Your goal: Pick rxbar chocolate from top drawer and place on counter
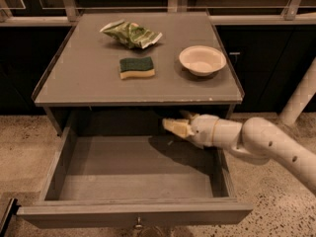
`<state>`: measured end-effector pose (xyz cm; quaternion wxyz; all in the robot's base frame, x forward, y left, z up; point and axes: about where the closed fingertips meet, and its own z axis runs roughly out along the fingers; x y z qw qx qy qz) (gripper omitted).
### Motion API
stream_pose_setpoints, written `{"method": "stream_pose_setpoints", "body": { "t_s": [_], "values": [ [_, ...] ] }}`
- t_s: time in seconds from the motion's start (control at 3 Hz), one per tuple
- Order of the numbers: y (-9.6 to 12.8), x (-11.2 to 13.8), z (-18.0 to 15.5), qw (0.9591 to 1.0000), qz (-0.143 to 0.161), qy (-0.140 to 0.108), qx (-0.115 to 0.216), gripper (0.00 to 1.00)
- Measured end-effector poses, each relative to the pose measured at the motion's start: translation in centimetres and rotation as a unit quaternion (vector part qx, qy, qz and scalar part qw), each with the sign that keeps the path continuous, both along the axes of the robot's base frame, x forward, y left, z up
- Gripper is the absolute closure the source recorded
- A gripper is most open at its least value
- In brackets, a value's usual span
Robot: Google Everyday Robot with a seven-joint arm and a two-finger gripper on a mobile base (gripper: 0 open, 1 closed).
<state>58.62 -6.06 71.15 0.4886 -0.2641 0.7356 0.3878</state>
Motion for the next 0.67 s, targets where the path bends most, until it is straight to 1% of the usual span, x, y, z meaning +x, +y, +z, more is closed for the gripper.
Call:
{"method": "stream_pose_setpoints", "body": {
  "t_s": [0.33,0.67],
  "values": [
    [-1.2,1.1,3.5,0.9995,0.013,-0.025,0.013,1.0],
    [-0.8,0.0,3.8,0.9995,0.017,-0.027,0.008,1.0]
  ]
}}
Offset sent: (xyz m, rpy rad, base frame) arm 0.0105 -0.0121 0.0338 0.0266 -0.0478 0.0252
